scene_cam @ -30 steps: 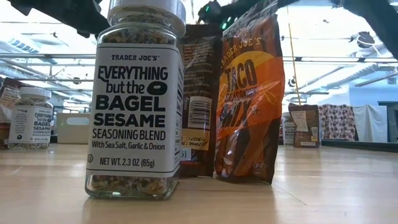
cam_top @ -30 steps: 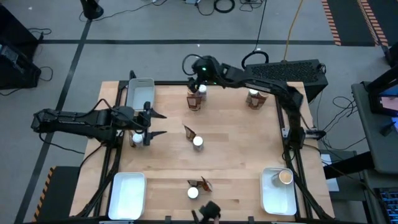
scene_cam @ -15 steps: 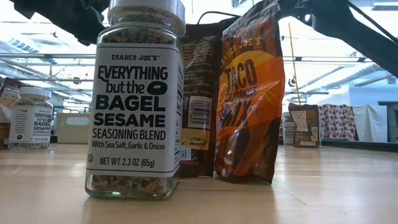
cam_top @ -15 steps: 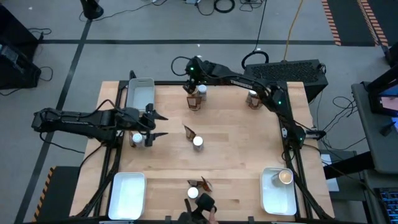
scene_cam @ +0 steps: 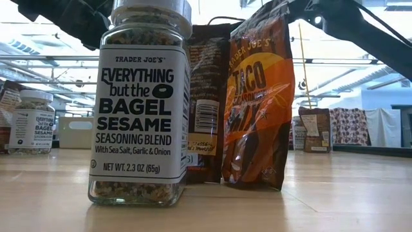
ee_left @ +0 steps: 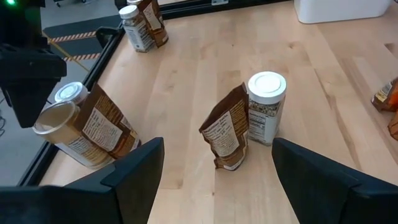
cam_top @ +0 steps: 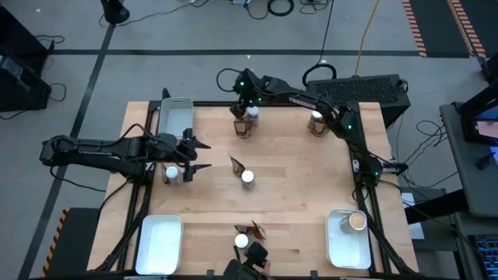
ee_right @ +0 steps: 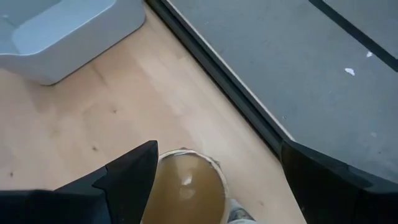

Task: Sort spices by type
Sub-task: Put the left brown seasoning bottle into the bottom right white bin

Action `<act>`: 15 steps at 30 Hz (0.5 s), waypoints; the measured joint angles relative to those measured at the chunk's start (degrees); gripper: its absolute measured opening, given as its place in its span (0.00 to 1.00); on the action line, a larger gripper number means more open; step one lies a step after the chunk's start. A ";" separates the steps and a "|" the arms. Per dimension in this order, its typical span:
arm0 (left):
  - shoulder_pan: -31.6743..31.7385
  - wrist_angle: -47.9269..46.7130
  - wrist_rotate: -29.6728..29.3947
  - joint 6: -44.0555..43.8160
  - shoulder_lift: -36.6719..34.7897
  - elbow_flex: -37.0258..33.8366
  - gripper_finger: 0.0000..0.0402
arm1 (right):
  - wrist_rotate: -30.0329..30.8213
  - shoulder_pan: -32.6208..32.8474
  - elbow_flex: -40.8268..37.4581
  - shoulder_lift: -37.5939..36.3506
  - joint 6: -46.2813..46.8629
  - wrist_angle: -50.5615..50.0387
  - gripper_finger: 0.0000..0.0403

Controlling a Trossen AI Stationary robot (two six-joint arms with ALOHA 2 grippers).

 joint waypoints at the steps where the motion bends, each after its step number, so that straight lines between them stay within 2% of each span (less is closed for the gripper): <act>1: 0.00 -0.01 0.00 0.00 0.00 0.00 0.75 | 0.07 0.03 0.00 0.00 0.04 0.07 0.79; 15: 0.00 -0.05 0.00 -0.04 0.00 0.00 0.75 | -1.60 -0.11 -0.02 0.00 -0.90 -1.66 0.82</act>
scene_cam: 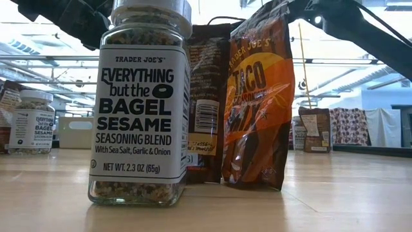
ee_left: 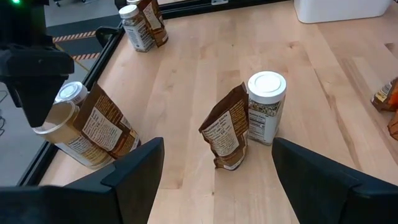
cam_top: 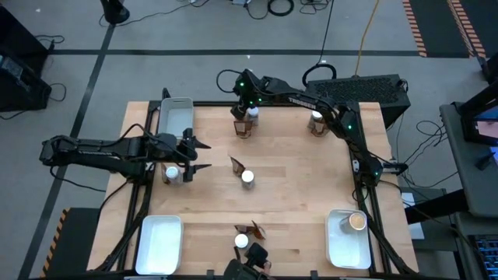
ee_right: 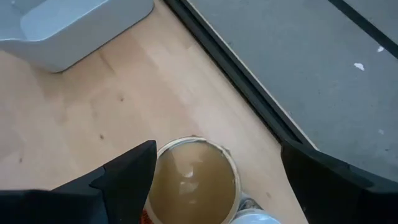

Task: Sort spices by type
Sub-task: Put the left brown seasoning bottle into the bottom right white bin

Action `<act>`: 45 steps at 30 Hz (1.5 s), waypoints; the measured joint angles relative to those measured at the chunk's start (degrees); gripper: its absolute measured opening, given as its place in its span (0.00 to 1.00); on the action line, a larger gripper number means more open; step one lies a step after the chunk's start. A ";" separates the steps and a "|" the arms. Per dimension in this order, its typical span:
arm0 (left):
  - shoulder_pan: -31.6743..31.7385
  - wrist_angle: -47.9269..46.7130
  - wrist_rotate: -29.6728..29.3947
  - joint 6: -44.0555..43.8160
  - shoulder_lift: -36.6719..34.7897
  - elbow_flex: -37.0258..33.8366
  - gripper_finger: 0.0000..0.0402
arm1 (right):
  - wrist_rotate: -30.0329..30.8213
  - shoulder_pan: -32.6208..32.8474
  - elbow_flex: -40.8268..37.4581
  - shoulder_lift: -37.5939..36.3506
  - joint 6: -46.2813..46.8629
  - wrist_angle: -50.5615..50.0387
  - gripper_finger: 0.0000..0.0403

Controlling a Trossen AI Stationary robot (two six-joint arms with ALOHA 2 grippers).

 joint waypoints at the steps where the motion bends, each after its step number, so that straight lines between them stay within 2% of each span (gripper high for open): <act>1: 0.00 0.00 0.00 0.00 0.00 0.00 0.75 | -0.40 0.00 0.02 0.00 0.02 -0.04 0.83; 7: 0.00 0.00 0.00 -0.12 0.00 0.00 0.75 | -0.92 0.00 0.00 0.00 0.30 -0.12 0.87; 19: 0.00 0.00 0.00 0.04 0.00 0.00 0.75 | -0.09 1.74 0.00 1.36 -0.54 0.04 0.88; 26: 0.00 -0.02 0.00 0.04 0.00 0.00 0.75 | 6.69 3.78 -0.02 2.47 -3.02 -0.83 0.88; 35: 0.00 -0.02 0.00 0.07 -0.01 0.00 0.75 | 6.78 3.91 -0.02 2.43 -1.68 -5.48 0.87; 43: 0.01 -0.20 -0.01 0.11 -0.02 0.00 0.75 | 6.65 3.89 -0.02 2.43 -1.98 -4.83 0.87; 45: 0.28 -0.77 -1.50 0.03 0.24 0.00 0.75 | 6.64 3.89 -0.02 2.43 -2.42 -4.31 0.87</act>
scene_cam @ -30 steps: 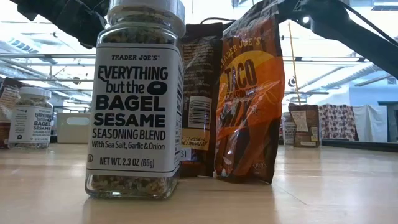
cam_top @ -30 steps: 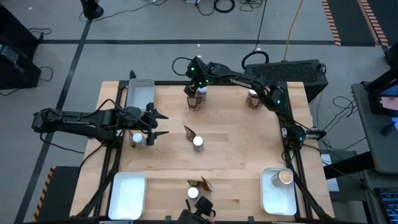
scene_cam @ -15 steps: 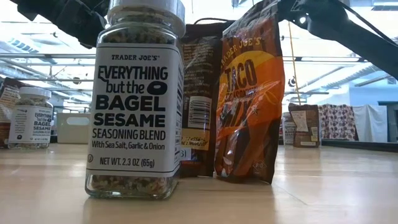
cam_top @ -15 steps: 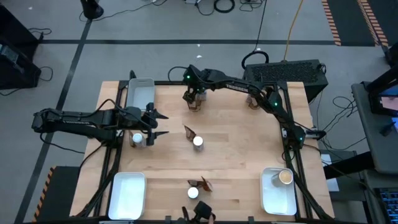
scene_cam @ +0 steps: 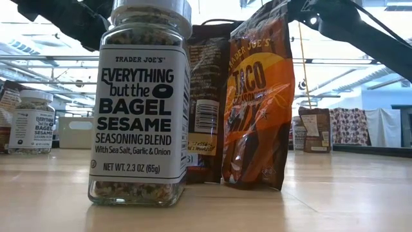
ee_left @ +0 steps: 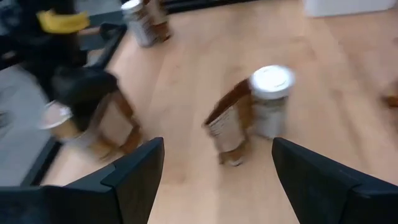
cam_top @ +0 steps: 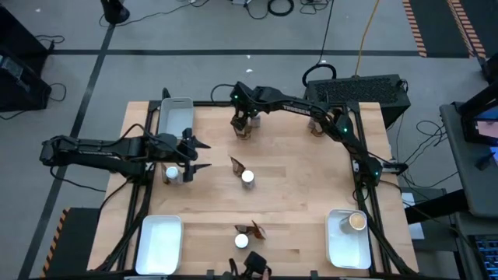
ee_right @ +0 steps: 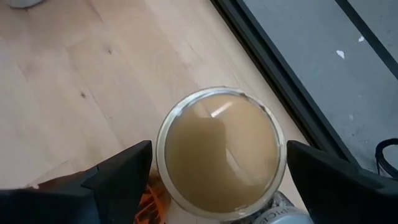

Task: Sort spices by type
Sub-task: Put the left brown seasoning bottle into the bottom right white bin

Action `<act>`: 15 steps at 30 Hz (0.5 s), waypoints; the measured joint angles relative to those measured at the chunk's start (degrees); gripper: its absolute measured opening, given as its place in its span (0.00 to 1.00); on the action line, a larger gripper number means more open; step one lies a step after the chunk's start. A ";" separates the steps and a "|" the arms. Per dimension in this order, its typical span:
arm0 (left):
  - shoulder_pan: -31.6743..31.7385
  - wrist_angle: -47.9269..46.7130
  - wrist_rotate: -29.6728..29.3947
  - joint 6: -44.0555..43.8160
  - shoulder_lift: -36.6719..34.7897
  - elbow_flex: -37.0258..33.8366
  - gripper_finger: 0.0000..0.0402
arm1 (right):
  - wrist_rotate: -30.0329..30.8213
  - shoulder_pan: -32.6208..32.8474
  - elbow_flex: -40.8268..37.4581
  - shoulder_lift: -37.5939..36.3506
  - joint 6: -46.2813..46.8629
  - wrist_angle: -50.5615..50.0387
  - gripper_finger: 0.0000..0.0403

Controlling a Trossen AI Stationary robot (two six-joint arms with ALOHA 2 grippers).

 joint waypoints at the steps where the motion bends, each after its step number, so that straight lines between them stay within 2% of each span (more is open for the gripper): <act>1: 0.26 -0.06 -1.81 -0.50 0.28 0.00 0.75 | -0.01 0.00 0.00 0.00 -0.22 0.17 0.87; 5: 2.10 -1.93 -8.77 -1.95 1.88 0.00 0.75 | -0.02 0.00 0.00 0.00 -0.42 0.28 0.87; 15: 6.98 -2.33 -10.81 -2.47 6.80 0.00 0.75 | -0.02 0.00 0.00 0.00 -0.11 0.50 0.86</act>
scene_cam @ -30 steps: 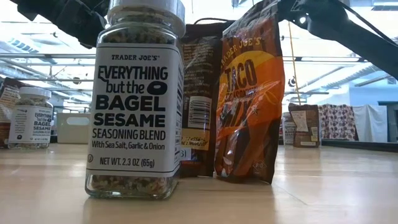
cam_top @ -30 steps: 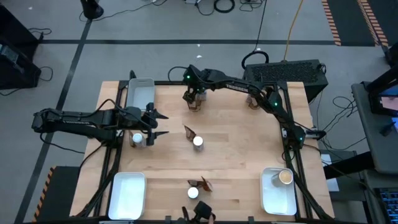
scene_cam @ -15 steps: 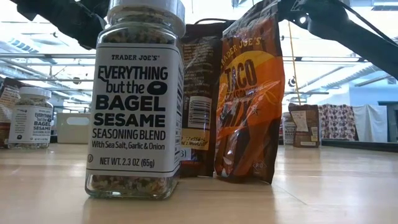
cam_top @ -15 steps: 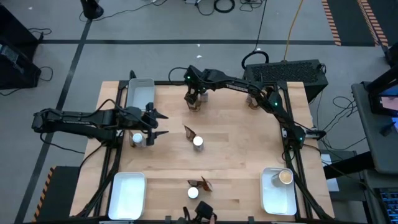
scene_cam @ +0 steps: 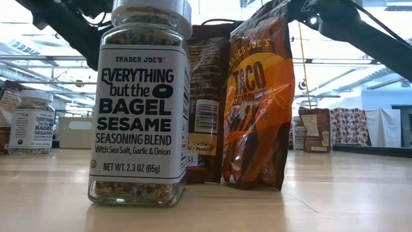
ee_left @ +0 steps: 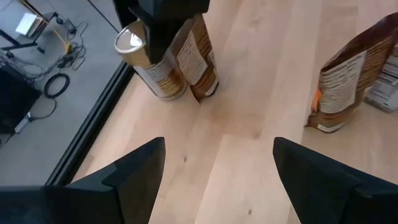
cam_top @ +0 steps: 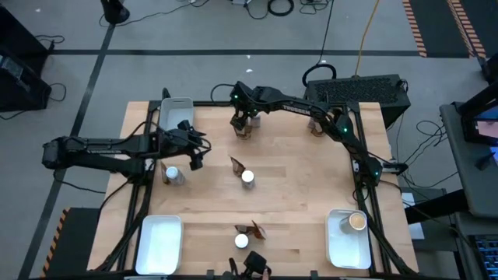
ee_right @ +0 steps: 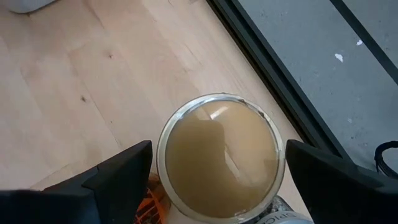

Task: Sort spices by type
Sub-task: Put the left brown seasoning bottle into the bottom right white bin

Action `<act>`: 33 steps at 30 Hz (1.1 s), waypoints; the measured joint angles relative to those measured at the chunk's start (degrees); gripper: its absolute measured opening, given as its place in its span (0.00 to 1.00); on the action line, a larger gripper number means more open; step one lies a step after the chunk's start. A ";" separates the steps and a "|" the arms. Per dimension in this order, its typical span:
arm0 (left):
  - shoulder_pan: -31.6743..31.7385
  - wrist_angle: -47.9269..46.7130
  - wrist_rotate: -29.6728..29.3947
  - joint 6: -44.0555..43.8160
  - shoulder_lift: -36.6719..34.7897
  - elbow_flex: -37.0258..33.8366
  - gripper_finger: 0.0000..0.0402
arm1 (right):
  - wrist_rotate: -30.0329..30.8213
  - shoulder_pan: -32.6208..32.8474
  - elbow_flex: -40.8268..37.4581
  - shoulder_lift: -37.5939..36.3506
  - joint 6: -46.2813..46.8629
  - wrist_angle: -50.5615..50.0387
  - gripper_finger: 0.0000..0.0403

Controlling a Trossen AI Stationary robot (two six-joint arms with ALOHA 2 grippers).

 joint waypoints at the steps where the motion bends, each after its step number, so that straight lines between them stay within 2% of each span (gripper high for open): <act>1: 0.25 0.19 0.06 0.04 0.32 0.00 0.75 | 0.00 0.00 0.00 0.00 0.02 0.00 0.85; 7: 0.89 0.28 0.73 0.06 0.91 0.00 0.75 | 0.00 0.00 0.00 0.00 -0.03 0.00 0.75; 12: 0.82 0.78 5.20 1.06 0.89 0.00 0.75 | -0.04 0.00 0.00 0.00 -0.48 0.52 0.66; 17: 0.87 1.52 5.23 1.09 0.89 0.00 0.72 | -0.04 0.00 -0.02 0.00 -0.74 1.21 0.64; 21: 0.83 1.50 5.25 1.11 0.89 0.00 0.61 | -0.04 0.00 -0.07 0.00 -0.74 1.39 0.66; 27: 0.83 1.50 5.25 1.63 0.77 0.00 0.39 | -0.02 0.00 -0.07 0.00 -0.74 1.53 0.64; 33: 0.83 1.44 5.21 1.49 -2.28 0.00 0.23 | -0.02 0.00 -0.07 0.00 -0.96 1.58 0.65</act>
